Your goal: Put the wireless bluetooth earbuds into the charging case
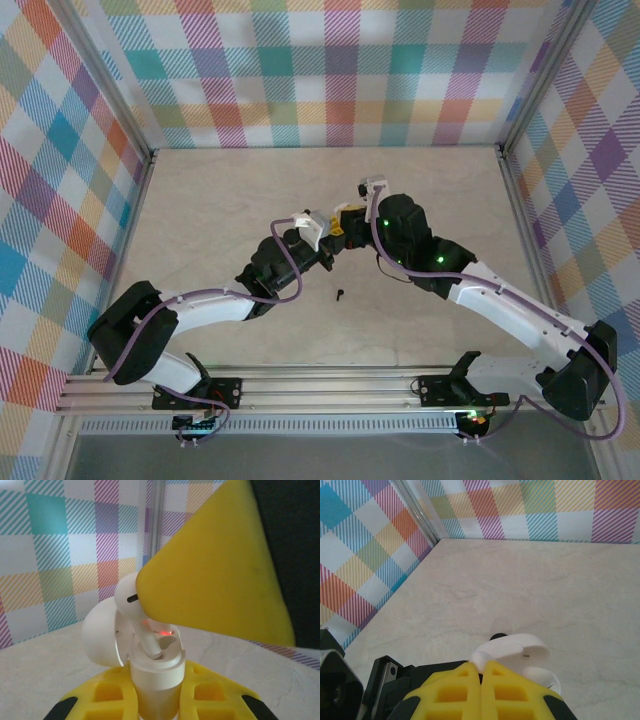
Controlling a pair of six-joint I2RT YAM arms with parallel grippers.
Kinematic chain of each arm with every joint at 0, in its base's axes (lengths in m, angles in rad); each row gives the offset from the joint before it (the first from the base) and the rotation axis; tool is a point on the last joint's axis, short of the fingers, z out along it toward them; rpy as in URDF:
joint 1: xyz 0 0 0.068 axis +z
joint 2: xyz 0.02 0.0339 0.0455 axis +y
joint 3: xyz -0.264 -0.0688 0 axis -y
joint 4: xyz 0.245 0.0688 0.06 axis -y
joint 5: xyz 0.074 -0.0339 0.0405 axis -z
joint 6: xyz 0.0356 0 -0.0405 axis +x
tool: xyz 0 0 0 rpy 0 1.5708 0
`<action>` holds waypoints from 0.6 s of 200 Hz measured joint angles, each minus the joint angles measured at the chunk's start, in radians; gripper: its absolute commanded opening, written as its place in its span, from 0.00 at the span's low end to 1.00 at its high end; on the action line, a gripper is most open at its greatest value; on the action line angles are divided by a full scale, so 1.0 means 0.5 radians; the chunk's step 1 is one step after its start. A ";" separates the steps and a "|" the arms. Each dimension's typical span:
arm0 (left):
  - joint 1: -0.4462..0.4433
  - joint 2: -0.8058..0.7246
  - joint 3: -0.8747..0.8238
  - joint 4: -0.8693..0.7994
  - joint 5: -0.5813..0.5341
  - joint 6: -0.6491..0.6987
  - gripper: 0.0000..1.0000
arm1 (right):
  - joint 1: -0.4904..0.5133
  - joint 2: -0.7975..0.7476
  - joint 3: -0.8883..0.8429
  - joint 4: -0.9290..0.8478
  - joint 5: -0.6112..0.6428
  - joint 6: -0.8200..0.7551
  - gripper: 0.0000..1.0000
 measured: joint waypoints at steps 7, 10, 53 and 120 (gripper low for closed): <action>0.000 0.000 0.000 -0.012 -0.002 0.000 0.00 | -0.003 0.000 -0.014 0.013 -0.007 -0.001 0.00; 0.000 0.000 0.000 -0.020 -0.005 0.000 0.00 | -0.004 0.000 -0.021 0.020 -0.008 -0.001 0.00; -0.002 -0.001 0.000 -0.053 -0.005 -0.001 0.00 | -0.006 -0.033 -0.094 0.083 -0.021 -0.025 0.00; -0.011 -0.043 -0.001 -0.053 0.035 0.007 0.00 | -0.005 -0.102 -0.105 0.073 -0.053 -0.046 0.00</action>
